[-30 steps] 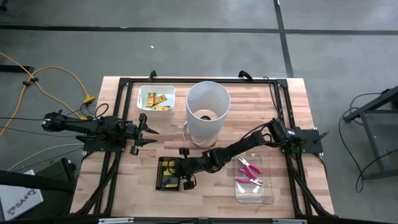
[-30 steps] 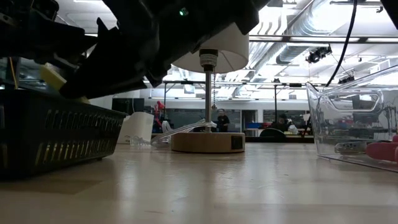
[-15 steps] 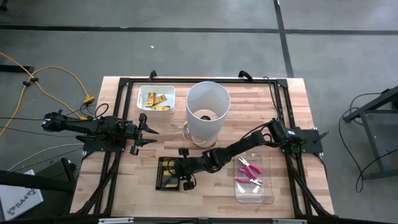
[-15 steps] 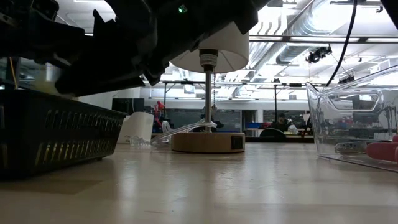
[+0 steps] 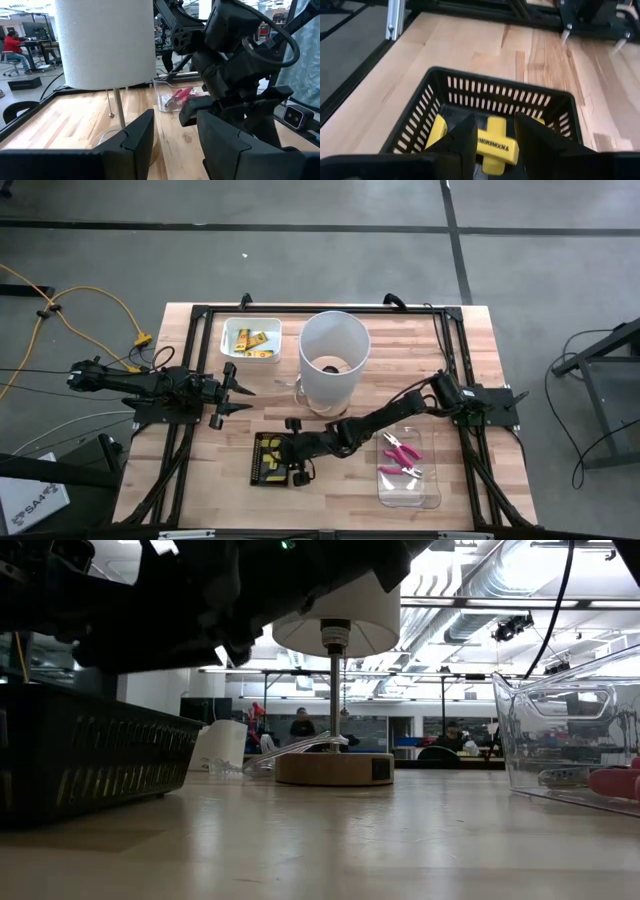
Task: Pick & Place School Supplies
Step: Return to Home Position
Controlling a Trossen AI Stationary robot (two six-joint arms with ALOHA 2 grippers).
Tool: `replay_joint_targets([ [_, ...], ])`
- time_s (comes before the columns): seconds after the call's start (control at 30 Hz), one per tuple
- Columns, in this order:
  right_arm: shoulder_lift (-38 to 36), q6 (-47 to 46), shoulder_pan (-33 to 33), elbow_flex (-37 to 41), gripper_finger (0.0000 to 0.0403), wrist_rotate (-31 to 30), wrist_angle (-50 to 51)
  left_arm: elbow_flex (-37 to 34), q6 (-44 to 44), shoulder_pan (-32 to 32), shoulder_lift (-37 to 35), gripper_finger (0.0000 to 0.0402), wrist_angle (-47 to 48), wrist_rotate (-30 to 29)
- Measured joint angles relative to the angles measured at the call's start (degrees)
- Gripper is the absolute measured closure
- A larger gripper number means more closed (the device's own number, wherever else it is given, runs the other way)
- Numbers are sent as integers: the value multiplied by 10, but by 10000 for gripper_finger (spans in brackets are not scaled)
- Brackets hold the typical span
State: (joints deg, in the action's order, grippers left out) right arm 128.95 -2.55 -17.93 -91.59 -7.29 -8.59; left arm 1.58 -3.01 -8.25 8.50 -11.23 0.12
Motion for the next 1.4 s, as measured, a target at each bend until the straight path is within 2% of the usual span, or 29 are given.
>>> replay_joint_targets([
  [0.3,0,30,-12,0,282,-1,-42,0,0,0,0,258,0,0],
  [0.53,-10,58,-23,0,282,-35,-36,0,0,0,0,258,0,0],
  [0.87,-65,70,-36,0,282,-58,61,0,0,0,0,258,0,0],
  [1.07,-87,83,-60,13,282,-76,70,0,0,0,0,258,-2,0],
  [1.23,-122,89,-79,59,282,-93,49,0,0,0,0,258,-2,0],
  [1.4,-196,48,-80,173,282,-91,0,0,0,0,0,258,-3,0],
])
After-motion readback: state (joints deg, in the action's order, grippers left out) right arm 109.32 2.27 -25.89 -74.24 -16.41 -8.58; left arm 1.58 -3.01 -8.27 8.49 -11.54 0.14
